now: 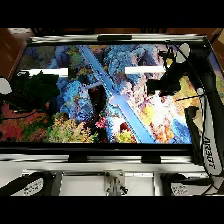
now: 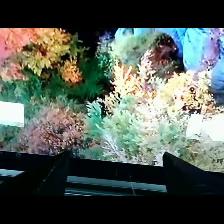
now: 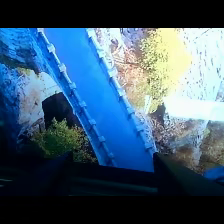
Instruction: Fold the shirts.
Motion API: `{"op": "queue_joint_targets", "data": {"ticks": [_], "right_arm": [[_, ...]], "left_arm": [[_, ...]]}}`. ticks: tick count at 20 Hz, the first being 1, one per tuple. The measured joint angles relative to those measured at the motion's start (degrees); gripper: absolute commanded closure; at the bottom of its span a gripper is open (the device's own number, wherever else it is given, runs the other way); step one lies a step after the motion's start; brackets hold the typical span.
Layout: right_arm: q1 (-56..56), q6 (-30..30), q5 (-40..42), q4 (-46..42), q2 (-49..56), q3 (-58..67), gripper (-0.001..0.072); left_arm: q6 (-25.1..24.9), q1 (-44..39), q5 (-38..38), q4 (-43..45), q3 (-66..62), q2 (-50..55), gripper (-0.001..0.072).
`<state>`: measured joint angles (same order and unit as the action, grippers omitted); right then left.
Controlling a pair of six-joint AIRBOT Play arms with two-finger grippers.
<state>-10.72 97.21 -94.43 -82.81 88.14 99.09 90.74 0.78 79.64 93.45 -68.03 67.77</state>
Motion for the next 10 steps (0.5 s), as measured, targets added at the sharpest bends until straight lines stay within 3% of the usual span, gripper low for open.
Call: {"op": "queue_joint_targets", "data": {"ticks": [10], "right_arm": [[0.00,-0.11,1.97,0.04,0.00,0.00,0.0092]], "left_arm": [[0.00,-0.09,-13.35,-1.01,0.00,0.37,-0.0007]]}}
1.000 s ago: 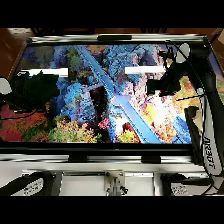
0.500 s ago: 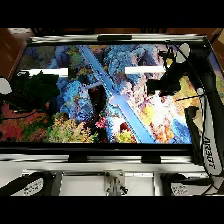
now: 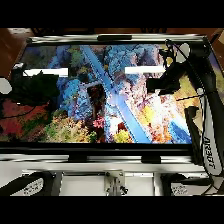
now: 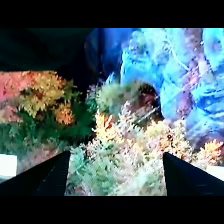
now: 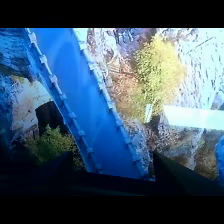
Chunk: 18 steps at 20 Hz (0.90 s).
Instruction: Fold the shirts.
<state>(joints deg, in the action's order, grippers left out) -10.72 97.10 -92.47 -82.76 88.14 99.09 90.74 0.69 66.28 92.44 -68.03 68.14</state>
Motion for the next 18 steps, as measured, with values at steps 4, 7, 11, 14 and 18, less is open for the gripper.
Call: {"op": "queue_joint_targets", "data": {"ticks": [4,7,11,14,18], "right_arm": [[0.00,-1.27,-0.09,-0.04,0.02,0.00,0.0092],[-0.02,-1.55,0.11,-0.11,0.02,0.00,0.0092],[-0.04,-1.75,0.44,-0.15,0.02,0.00,0.0092],[-0.07,-1.77,0.50,-0.13,0.00,0.00,0.0092],[-0.07,-1.79,0.94,0.13,0.00,0.00,0.0092]], "left_arm": [[0.37,0.33,-5.09,0.04,-1.14,2.01,-0.0007],[3.23,2.54,-6.45,2.51,-8.33,8.57,-0.0010],[4.70,7.10,-1.09,3.85,-23.91,22.73,-0.0010],[5.25,11.34,5.79,4.07,-32.50,32.52,-0.0011],[5.46,13.97,7.78,0.35,-36.61,41.16,-0.0009]]}}
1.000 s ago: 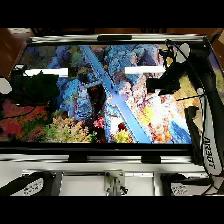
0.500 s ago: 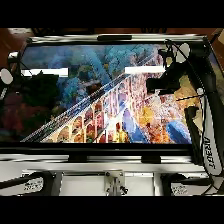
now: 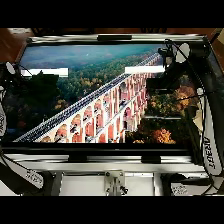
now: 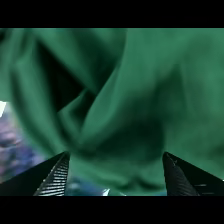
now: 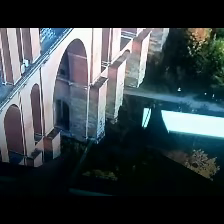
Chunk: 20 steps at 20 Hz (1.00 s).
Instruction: Fold the shirts.
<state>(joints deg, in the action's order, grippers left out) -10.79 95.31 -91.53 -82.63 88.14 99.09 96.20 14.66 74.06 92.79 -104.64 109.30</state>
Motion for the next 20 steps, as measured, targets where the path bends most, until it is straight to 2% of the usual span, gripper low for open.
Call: {"op": "queue_joint_targets", "data": {"ticks": [1,2,3,4,5,8,11,16,20], "right_arm": [[0.00,0.00,0.09,0.00,0.02,0.00,0.0092],[0.00,-0.02,0.24,-0.04,0.02,0.00,0.0092],[0.00,-0.02,0.61,-0.07,0.00,0.00,0.0092],[0.00,-0.02,0.90,-0.13,0.02,0.00,0.0092],[0.00,-0.02,1.51,-0.15,0.02,0.00,0.0092],[-0.02,-0.02,2.58,-0.15,0.00,0.00,0.0092],[-0.02,-0.07,2.12,-0.09,-1.07,0.07,0.0092],[-0.02,-1.46,0.96,-2.78,-9.51,1.53,0.0092],[-0.02,-3.65,1.38,-12.74,-20.31,2.38,0.0092]], "left_arm": [[0.00,0.31,-0.79,-0.61,-0.42,1.51,-0.0006],[0.00,0.52,-1.49,-0.85,-0.72,2.71,0.0094],[0.02,0.72,-2.29,-1.09,-0.96,3.78,0.0394],[0.02,0.79,-3.02,-1.29,-1.09,4.55,0.0626],[0.02,0.83,-3.61,-1.36,-1.27,5.11,0.0676],[-0.79,0.70,-4.44,-2.23,-2.56,4.94,0.0680],[-4.15,-2.29,-5.16,-3.98,-4.76,-0.81,0.0680],[-7.48,-14.16,-5.55,-4.79,-6.67,-22.45,0.0679],[-7.43,-26.64,1.22,-5.11,-5.31,-36.81,0.0679]]}}
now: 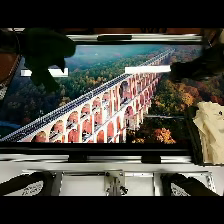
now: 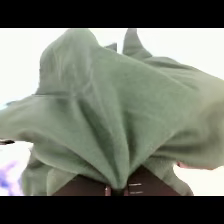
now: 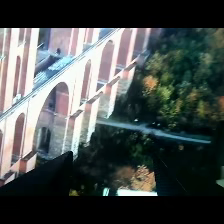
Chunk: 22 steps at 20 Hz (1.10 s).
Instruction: Fold the shirts.
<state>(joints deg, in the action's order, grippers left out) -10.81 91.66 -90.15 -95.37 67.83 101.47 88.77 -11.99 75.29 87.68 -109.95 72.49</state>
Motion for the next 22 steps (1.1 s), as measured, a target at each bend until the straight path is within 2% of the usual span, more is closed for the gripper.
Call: {"op": "queue_joint_targets", "data": {"ticks": [4,7,8,9,11,13,14,16,18,22], "right_arm": [[0.00,-0.44,-0.31,-6.75,-7.98,0.24,0.0092],[0.00,-0.42,-3.26,-7.17,-10.03,0.15,0.0092],[0.00,-0.42,-4.00,-6.86,-10.14,0.00,0.0092],[0.00,-0.42,-4.46,-6.40,-9.92,-0.24,0.0092],[0.00,-0.42,-5.25,-5.42,-8.85,-0.87,0.0092],[0.00,-0.42,-5.68,-4.28,-6.93,-1.75,0.0092],[0.00,-0.61,-5.90,-3.23,-5.70,-2.34,0.0092],[0.00,-1.38,-6.01,-1.68,-2.99,-3.78,0.0092],[0.33,-2.78,-6.60,-0.02,-0.24,-6.60,0.0092],[5.84,-5.38,-6.86,8.17,2.84,-18.21,0.0092]], "left_arm": [[3.89,-12.85,2.34,0.15,10.51,-5.88,0.0678],[8.76,-23.02,-3.80,0.15,23.43,-6.58,0.0662],[11.17,-26.18,-7.17,0.09,27.56,-6.38,0.0422],[13.77,-28.89,-10.73,-0.11,30.91,-5.81,-0.0013],[18.38,-31.93,-13.97,-0.02,34.58,-4.52,-0.0013],[19.02,-31.85,-12.13,0.28,34.86,-3.91,-0.0013],[17.70,-30.25,-8.83,1.64,34.01,-3.91,-0.0013],[14.14,-24.20,-2.27,4.31,32.41,-4.72,-0.0009],[11.15,-14.64,2.89,3.80,32.89,-5.88,-0.0009],[4.15,4.59,6.97,-11.26,43.74,-7.37,-0.0008]]}}
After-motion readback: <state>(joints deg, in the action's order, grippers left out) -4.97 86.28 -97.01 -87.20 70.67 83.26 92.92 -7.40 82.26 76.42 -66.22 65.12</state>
